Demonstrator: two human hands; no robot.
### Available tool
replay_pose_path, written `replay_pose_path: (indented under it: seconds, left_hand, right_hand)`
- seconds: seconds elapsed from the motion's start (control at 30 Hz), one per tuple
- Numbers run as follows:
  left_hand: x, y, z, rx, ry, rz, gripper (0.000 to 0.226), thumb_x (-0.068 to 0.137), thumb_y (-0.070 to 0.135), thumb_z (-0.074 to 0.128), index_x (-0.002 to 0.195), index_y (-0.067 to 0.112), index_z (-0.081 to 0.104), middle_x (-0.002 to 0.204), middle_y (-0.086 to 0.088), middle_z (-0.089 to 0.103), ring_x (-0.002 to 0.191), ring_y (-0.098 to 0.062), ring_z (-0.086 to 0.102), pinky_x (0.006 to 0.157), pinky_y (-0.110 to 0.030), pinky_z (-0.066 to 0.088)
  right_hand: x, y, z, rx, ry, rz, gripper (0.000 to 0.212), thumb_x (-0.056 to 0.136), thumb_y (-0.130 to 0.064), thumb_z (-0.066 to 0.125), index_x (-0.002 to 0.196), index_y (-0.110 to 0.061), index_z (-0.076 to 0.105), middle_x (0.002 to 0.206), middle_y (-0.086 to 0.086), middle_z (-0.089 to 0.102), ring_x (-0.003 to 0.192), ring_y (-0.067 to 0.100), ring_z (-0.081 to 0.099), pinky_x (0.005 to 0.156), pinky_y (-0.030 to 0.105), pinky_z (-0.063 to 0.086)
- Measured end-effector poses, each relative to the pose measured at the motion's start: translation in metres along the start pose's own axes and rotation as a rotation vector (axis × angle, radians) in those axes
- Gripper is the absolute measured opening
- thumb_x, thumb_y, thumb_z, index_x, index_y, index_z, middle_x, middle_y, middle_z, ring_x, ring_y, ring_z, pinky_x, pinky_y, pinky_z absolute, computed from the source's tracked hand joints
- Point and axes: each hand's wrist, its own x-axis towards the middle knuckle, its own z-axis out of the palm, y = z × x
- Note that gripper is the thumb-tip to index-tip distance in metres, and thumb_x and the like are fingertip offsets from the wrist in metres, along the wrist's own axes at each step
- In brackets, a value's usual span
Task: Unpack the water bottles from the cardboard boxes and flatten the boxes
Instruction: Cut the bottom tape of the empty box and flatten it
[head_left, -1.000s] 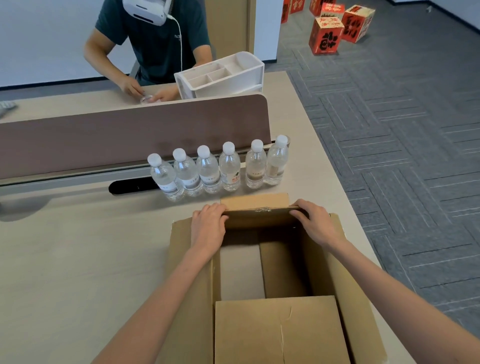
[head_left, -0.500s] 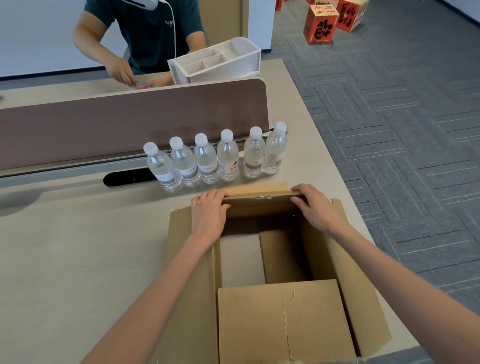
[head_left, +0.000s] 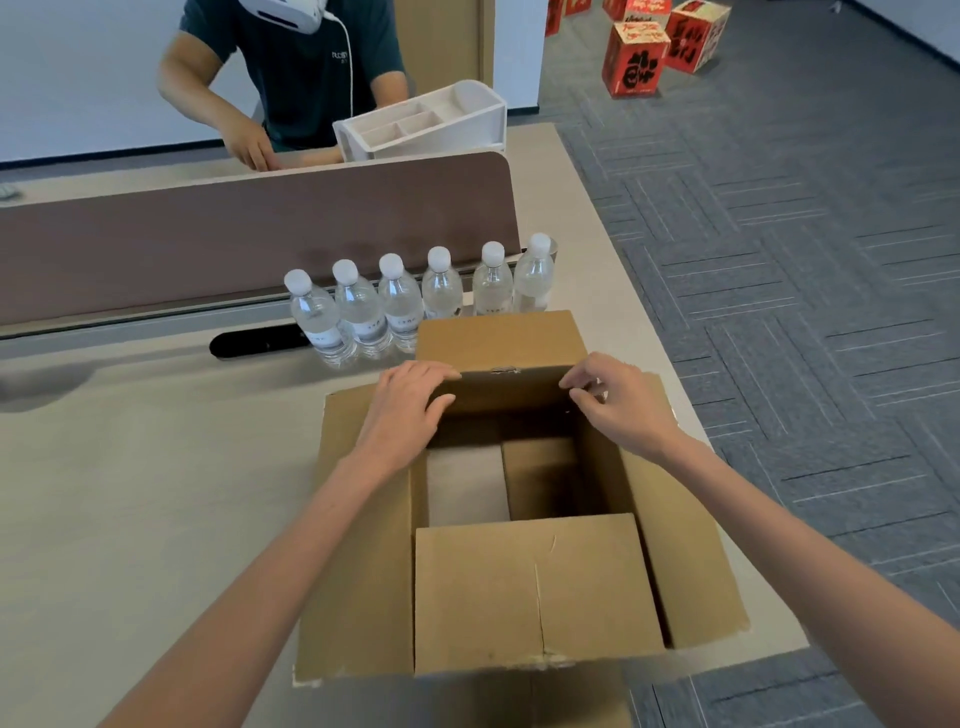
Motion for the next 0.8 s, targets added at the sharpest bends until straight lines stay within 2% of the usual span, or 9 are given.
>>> replay_pose_path:
  seconds: [0.07, 0.17, 0.27, 0.37, 0.5, 0.6, 0.7, 0.8]
  left_hand:
    - [-0.015, 0.009, -0.003, -0.077, -0.093, 0.001, 0.02, 0.099, 0.024, 0.056, 0.116, 0.022, 0.066, 0.117, 0.007, 0.066, 0.111, -0.009, 0.055, 0.099, -0.029, 0.04]
    - [-0.043, 0.026, -0.006, -0.187, -0.316, -0.062, 0.021, 0.1, 0.031, 0.052, 0.115, 0.027, 0.066, 0.108, 0.012, 0.069, 0.095, 0.003, 0.059, 0.086, -0.019, 0.048]
    - [-0.069, 0.038, -0.006, -0.222, -0.453, -0.137, 0.022, 0.101, 0.036, 0.05, 0.118, 0.031, 0.062, 0.094, 0.014, 0.069, 0.084, 0.004, 0.063, 0.079, -0.019, 0.052]
    - [-0.085, 0.045, -0.011, -0.242, -0.45, -0.171, 0.021, 0.099, 0.038, 0.054, 0.118, 0.035, 0.062, 0.088, 0.015, 0.066, 0.087, 0.004, 0.063, 0.08, -0.02, 0.049]
    - [-0.095, 0.057, -0.027, -0.342, -0.4, -0.195, 0.016, 0.096, 0.033, 0.06, 0.11, 0.034, 0.066, 0.091, 0.018, 0.064, 0.094, 0.002, 0.061, 0.086, -0.021, 0.048]
    - [-0.097, 0.066, -0.049, -0.423, -0.371, -0.199, 0.013, 0.093, 0.025, 0.065, 0.105, 0.029, 0.069, 0.086, 0.01, 0.07, 0.084, -0.002, 0.066, 0.08, -0.017, 0.048]
    - [-0.102, 0.076, -0.069, -0.467, -0.389, -0.195, 0.018, 0.091, 0.015, 0.069, 0.107, 0.02, 0.07, 0.077, 0.003, 0.072, 0.072, -0.002, 0.066, 0.069, -0.014, 0.049]
    - [-0.109, 0.079, -0.08, -0.51, -0.472, -0.23, 0.024, 0.087, 0.011, 0.072, 0.11, 0.019, 0.068, 0.076, 0.002, 0.073, 0.061, -0.004, 0.063, 0.06, -0.018, 0.05]
  right_hand:
    - [-0.015, -0.003, -0.002, 0.065, -0.163, 0.037, 0.009, 0.094, -0.016, 0.06, 0.097, -0.02, 0.067, 0.093, -0.008, 0.067, 0.088, 0.002, 0.062, 0.079, 0.019, 0.053]
    - [-0.04, -0.002, 0.002, 0.057, -0.407, 0.06, 0.01, 0.095, -0.016, 0.059, 0.096, -0.023, 0.065, 0.089, -0.008, 0.067, 0.085, 0.003, 0.064, 0.08, 0.023, 0.054]
    - [-0.058, -0.002, 0.005, 0.002, -0.486, 0.058, 0.01, 0.095, -0.017, 0.059, 0.092, -0.022, 0.067, 0.09, -0.007, 0.066, 0.087, 0.005, 0.062, 0.08, 0.024, 0.054]
    - [-0.07, -0.009, 0.002, -0.034, -0.506, 0.043, 0.014, 0.094, -0.018, 0.061, 0.082, -0.022, 0.067, 0.085, -0.007, 0.066, 0.085, 0.006, 0.061, 0.076, 0.023, 0.051]
    - [-0.081, -0.022, -0.011, 0.028, -0.47, 0.034, 0.016, 0.094, -0.017, 0.061, 0.08, -0.02, 0.067, 0.087, -0.002, 0.067, 0.085, 0.007, 0.061, 0.071, 0.014, 0.047]
    - [-0.091, -0.036, -0.025, 0.123, -0.451, 0.035, 0.012, 0.093, -0.015, 0.062, 0.085, -0.012, 0.069, 0.09, 0.003, 0.067, 0.083, 0.007, 0.059, 0.066, 0.005, 0.045]
    - [-0.103, -0.045, -0.035, 0.18, -0.498, 0.023, 0.01, 0.092, -0.011, 0.064, 0.093, -0.003, 0.07, 0.091, 0.006, 0.067, 0.081, 0.008, 0.059, 0.067, 0.008, 0.048]
    - [-0.113, -0.05, -0.04, 0.188, -0.593, 0.032, 0.008, 0.091, -0.007, 0.065, 0.096, -0.004, 0.069, 0.09, 0.004, 0.068, 0.079, 0.006, 0.062, 0.064, 0.011, 0.049]
